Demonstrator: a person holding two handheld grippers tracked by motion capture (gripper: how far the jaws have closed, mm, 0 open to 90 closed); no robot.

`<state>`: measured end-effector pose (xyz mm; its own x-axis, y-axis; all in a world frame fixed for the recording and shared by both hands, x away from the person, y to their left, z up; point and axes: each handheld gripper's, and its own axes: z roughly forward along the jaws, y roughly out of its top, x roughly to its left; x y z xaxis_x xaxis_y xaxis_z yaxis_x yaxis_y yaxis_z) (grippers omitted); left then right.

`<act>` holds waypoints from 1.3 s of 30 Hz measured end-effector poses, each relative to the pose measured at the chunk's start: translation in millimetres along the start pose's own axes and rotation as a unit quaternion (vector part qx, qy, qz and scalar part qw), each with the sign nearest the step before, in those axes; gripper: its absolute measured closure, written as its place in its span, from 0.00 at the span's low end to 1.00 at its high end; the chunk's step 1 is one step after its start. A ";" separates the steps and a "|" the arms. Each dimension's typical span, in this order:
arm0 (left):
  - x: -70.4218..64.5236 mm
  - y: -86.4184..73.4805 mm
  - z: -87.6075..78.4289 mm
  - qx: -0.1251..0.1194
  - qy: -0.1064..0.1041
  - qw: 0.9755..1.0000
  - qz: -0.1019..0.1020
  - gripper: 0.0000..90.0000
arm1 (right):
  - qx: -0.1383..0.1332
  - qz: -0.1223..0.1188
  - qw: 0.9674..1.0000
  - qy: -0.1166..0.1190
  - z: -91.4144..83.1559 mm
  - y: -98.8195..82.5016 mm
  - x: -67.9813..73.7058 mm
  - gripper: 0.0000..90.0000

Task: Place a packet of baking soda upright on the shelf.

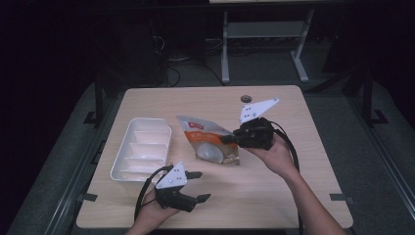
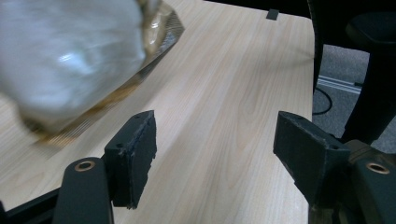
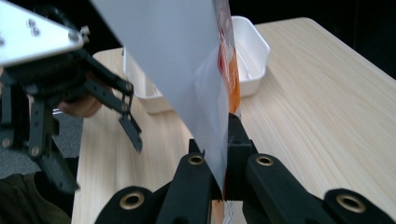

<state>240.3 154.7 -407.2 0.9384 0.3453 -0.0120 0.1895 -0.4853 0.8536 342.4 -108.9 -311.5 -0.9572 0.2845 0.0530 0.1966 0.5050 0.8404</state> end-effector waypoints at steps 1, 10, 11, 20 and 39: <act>-0.2 -0.4 0.6 0.000 -0.002 1.000 0.000 0.32 | -0.001 -0.002 1.000 0.002 3.5 3.7 0.4 1.00; -7.7 -3.1 7.5 0.007 -0.017 1.000 0.017 0.31 | -0.007 -0.018 0.999 0.031 34.8 34.3 2.8 1.00; -7.7 -3.1 7.5 0.007 -0.017 1.000 0.017 0.31 | -0.007 -0.018 0.999 0.031 34.8 34.3 2.8 1.00; -7.7 -5.6 8.5 0.003 -0.023 1.000 0.015 0.31 | -0.013 -0.028 0.998 0.060 63.5 60.3 6.1 1.00; -0.3 -8.5 2.1 -0.005 -0.019 1.000 0.005 0.30 | -0.014 -0.033 0.996 0.079 110.2 102.1 -9.9 1.00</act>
<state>239.0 157.0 -415.6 0.9507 0.3091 -0.0232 0.1770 -0.4798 0.8594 395.3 29.6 -285.7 -0.9899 0.1176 0.0794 0.1277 0.4945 0.8597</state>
